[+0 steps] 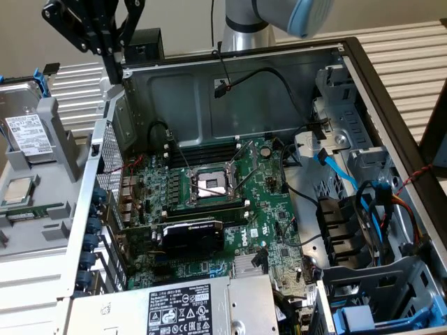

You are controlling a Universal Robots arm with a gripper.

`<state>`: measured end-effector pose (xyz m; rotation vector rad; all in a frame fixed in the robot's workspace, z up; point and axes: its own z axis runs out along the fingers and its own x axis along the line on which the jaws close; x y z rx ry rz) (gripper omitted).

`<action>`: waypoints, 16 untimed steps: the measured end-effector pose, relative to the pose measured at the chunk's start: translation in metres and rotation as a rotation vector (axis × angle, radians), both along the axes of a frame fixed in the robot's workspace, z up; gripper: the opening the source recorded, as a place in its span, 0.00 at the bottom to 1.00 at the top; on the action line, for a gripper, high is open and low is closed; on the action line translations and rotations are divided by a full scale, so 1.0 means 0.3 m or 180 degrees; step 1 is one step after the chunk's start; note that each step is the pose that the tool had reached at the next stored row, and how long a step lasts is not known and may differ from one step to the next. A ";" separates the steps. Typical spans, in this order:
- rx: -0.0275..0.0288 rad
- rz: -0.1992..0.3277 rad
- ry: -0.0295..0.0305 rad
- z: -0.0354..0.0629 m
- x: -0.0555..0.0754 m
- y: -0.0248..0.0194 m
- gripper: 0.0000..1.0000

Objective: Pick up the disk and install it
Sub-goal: 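Reach for the disk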

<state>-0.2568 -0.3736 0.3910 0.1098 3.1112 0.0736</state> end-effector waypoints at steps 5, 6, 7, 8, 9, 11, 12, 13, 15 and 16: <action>0.0000 0.0000 -0.0001 -0.001 -0.042 0.000 0.11; 0.0000 0.0000 0.0000 -0.001 -0.050 0.000 0.11; 0.0000 0.0000 0.0000 0.000 -0.059 0.000 0.11; 0.0000 0.0000 0.0000 -0.001 -0.068 0.000 0.11; 0.0000 0.0000 0.0000 0.000 -0.077 0.000 0.11; 0.0000 0.0000 -0.0001 -0.001 -0.096 0.000 0.11; 0.0000 0.0000 -0.0001 -0.001 -0.106 0.000 0.11; 0.0000 0.0000 -0.0001 -0.001 -0.116 0.000 0.11; 0.0000 0.0000 -0.0001 -0.001 -0.136 0.000 0.11; 0.0000 0.0000 0.0000 0.000 -0.147 0.000 0.11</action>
